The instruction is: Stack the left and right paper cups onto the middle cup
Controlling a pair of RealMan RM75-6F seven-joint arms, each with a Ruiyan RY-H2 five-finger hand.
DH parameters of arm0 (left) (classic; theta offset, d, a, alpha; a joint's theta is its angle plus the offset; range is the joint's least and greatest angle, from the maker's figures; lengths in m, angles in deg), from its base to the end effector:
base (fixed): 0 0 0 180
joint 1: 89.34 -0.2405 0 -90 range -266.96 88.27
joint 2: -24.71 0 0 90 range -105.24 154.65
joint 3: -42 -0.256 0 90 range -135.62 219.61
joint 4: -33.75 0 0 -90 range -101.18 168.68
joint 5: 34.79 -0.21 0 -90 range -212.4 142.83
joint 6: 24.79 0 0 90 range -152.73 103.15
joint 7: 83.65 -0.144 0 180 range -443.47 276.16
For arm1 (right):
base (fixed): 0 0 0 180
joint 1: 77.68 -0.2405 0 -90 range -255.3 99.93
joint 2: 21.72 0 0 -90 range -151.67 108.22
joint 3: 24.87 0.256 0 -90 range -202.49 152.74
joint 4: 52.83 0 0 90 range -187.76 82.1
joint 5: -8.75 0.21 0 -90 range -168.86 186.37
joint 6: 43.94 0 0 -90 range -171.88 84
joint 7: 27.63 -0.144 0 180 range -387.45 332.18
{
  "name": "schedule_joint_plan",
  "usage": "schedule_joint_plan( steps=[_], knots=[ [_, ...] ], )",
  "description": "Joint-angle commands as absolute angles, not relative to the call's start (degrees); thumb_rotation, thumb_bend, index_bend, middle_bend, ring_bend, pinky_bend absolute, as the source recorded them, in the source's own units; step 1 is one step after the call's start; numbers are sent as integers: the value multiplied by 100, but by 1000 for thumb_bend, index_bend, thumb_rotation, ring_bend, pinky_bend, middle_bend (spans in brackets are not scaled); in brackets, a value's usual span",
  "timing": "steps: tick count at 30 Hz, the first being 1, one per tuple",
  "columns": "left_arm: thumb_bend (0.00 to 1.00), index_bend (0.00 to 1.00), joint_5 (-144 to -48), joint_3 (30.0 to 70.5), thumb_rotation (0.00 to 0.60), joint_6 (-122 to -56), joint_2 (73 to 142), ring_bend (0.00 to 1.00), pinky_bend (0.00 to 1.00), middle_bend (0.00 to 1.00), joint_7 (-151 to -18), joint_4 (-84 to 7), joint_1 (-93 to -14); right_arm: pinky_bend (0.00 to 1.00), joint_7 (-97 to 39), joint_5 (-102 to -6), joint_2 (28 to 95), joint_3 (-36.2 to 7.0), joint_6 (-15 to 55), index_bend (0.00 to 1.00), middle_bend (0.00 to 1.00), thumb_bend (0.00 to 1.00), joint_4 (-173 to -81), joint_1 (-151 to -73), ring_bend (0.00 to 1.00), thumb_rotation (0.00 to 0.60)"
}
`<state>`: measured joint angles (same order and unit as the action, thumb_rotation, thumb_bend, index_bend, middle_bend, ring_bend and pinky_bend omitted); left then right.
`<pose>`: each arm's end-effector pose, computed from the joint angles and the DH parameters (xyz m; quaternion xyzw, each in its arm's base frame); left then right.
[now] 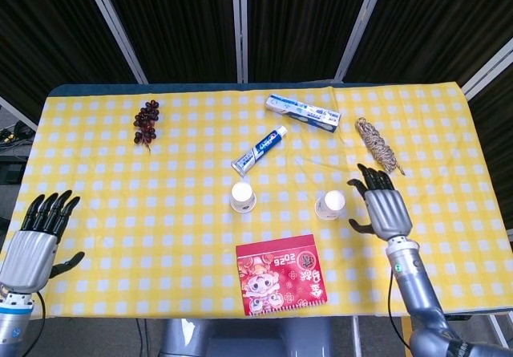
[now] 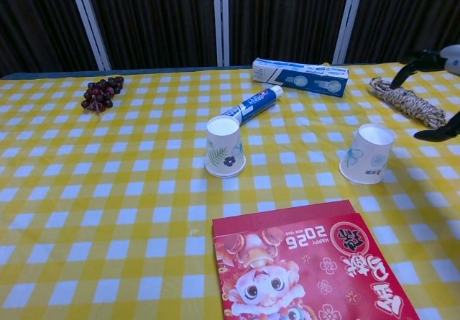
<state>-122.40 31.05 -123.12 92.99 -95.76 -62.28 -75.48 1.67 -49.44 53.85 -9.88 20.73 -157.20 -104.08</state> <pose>-0.2697 0.1736 0.1328 -0.6441 -0.3133 -0.4074 0.5665 -0.1955 -0.2972 0.0697 0.6495 -0.4322 0.3531 0.5163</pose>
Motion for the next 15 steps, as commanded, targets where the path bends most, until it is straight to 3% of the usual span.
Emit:
schedule_joint_plan(
  steps=[1,15],
  knots=[
    [47,0,-12265,3194,600,-12252,9230,0,0,0,-9459,-6249,-7608,0,650,-4393,5803,-832,1926,242,0,154,-15513,-10855,0,600],
    [48,0,-12359,3534,600,-11955,9045,0,0,0,-9141,-6243,-7804,0,1255,-3448,6313,-1113,1955,245,0,188,-15080,-11377,0,600]
  ],
)
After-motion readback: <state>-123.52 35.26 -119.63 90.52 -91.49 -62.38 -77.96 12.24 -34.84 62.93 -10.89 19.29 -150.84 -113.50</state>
